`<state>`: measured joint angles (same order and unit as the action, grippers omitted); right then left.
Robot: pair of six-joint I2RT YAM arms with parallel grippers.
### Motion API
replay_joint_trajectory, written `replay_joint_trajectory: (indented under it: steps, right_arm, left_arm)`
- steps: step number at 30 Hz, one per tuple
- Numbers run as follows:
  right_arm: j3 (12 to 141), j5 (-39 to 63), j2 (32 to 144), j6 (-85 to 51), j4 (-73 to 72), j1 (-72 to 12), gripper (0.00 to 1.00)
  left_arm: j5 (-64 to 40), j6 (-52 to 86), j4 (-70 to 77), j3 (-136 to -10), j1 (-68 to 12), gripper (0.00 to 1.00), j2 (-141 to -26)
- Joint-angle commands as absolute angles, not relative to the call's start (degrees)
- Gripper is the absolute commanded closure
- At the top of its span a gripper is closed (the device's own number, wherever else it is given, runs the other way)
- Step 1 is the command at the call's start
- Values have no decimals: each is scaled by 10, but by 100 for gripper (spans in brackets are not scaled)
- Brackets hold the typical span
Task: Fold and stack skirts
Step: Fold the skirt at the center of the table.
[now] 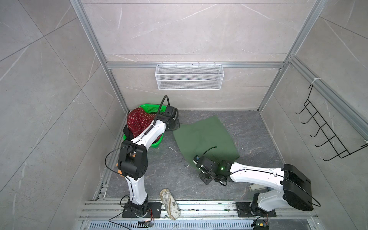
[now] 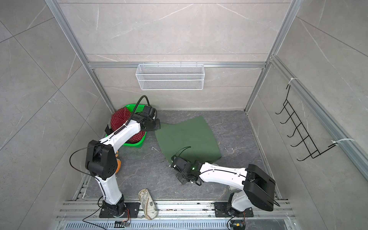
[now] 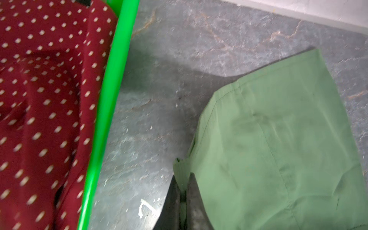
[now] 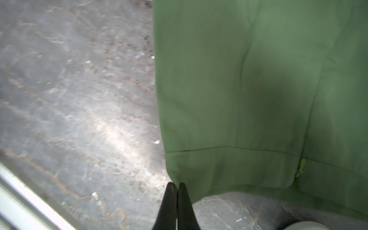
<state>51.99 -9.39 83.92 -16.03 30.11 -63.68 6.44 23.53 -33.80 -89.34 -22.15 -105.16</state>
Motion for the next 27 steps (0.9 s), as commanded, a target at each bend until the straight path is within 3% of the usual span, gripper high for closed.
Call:
replay_joint_trajectory:
  steps: [1, 13, 22, 27]
  right_arm:
    - [559, -72, 853, -147, 328, -661, 100]
    - [619, -53, 852, -187, 341, -682, 100]
    - [608, -146, 821, -233, 353, -679, 100]
    - [606, -191, 801, -261, 384, -635, 100]
  left_arm:
    - [82, 212, -353, -877, -207, 100, -985]
    - [90, 176, -390, -839, -165, 100, -897]
    - [59, 173, -400, -913, -164, 100, -945]
    - [23, 196, -383, -967, -172, 100, -997]
